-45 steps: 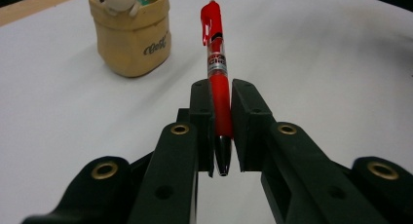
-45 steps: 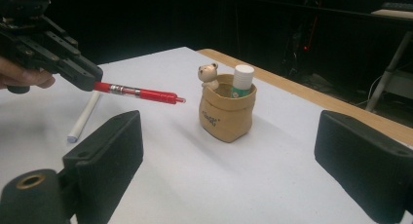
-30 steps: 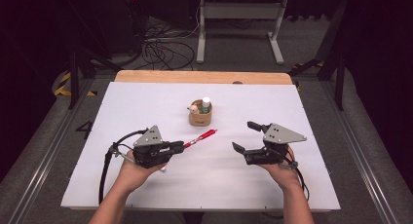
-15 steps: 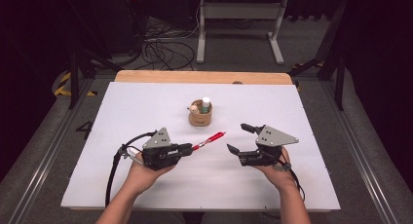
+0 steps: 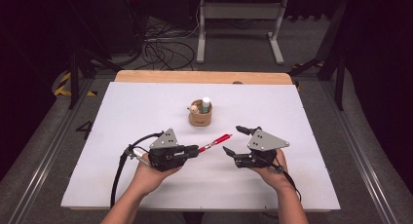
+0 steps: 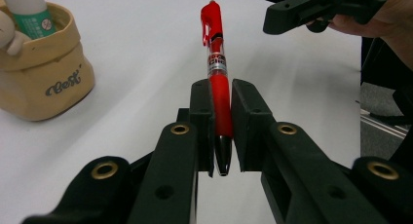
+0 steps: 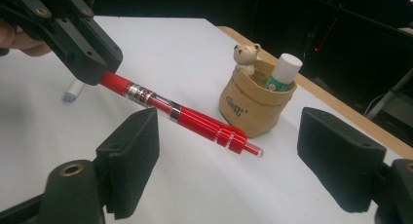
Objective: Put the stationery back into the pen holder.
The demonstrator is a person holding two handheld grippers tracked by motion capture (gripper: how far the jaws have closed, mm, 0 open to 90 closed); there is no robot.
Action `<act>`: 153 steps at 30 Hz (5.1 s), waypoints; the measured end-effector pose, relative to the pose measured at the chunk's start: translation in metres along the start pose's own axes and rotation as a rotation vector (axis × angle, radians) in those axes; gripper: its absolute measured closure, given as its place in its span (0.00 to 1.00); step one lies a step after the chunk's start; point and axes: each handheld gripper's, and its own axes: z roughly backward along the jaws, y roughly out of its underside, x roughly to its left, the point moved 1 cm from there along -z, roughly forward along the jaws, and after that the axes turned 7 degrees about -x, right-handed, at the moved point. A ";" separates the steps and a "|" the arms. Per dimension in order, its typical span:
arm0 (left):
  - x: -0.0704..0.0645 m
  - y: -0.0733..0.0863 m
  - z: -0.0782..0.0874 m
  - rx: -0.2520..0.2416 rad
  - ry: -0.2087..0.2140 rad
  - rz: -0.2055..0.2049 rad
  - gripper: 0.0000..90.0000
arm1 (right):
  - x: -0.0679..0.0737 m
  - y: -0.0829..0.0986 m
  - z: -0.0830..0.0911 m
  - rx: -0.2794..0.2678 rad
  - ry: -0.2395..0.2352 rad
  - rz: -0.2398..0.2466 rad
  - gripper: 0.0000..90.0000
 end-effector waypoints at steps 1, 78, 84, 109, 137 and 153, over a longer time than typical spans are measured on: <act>-0.001 0.000 -0.001 -0.001 0.000 0.004 0.89 | 0.001 0.000 -0.001 0.007 0.001 0.007 0.27; 0.005 -0.023 0.000 -0.096 -0.031 0.008 0.74 | 0.037 0.009 -0.030 0.196 -0.075 0.270 0.89; 0.007 -0.020 0.008 -0.124 -0.045 -0.002 0.66 | 0.033 0.009 -0.030 0.159 -0.051 0.216 0.89; 0.020 0.000 0.048 -0.178 -0.141 -0.012 0.44 | 0.020 0.004 -0.037 0.004 -0.009 0.015 0.89; 0.038 0.019 0.081 -0.202 -0.218 -0.013 0.36 | 0.011 -0.025 -0.065 -0.096 0.018 -0.073 0.89; 0.045 0.023 0.089 -0.211 -0.245 -0.002 0.29 | -0.002 -0.035 -0.087 -0.143 0.033 -0.111 0.89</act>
